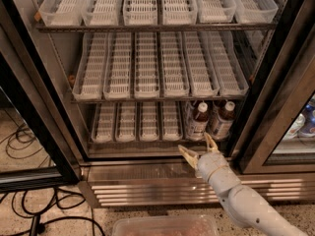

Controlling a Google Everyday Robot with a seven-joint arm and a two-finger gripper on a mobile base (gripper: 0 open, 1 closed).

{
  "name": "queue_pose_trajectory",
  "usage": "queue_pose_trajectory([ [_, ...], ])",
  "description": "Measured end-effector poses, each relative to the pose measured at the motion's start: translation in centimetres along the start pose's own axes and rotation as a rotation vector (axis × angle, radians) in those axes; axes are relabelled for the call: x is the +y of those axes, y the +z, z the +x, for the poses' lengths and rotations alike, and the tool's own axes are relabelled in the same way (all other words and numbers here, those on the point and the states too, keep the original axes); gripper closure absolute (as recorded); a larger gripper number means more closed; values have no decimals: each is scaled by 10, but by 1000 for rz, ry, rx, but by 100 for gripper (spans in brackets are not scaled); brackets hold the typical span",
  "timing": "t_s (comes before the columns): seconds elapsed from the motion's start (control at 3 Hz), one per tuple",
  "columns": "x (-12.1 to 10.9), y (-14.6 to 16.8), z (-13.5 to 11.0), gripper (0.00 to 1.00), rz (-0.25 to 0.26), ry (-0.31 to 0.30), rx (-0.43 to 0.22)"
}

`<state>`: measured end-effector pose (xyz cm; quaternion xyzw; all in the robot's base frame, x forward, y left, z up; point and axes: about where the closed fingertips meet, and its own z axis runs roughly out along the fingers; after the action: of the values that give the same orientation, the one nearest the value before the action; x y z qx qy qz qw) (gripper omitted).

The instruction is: Pick blue plastic bottle from bottom shelf of fridge

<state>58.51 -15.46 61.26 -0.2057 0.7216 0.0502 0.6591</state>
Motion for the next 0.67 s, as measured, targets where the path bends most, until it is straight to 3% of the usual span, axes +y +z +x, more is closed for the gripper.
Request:
queue_pose_trajectory([
  [0.67,-20,21,-12,33,58,-53,-59],
])
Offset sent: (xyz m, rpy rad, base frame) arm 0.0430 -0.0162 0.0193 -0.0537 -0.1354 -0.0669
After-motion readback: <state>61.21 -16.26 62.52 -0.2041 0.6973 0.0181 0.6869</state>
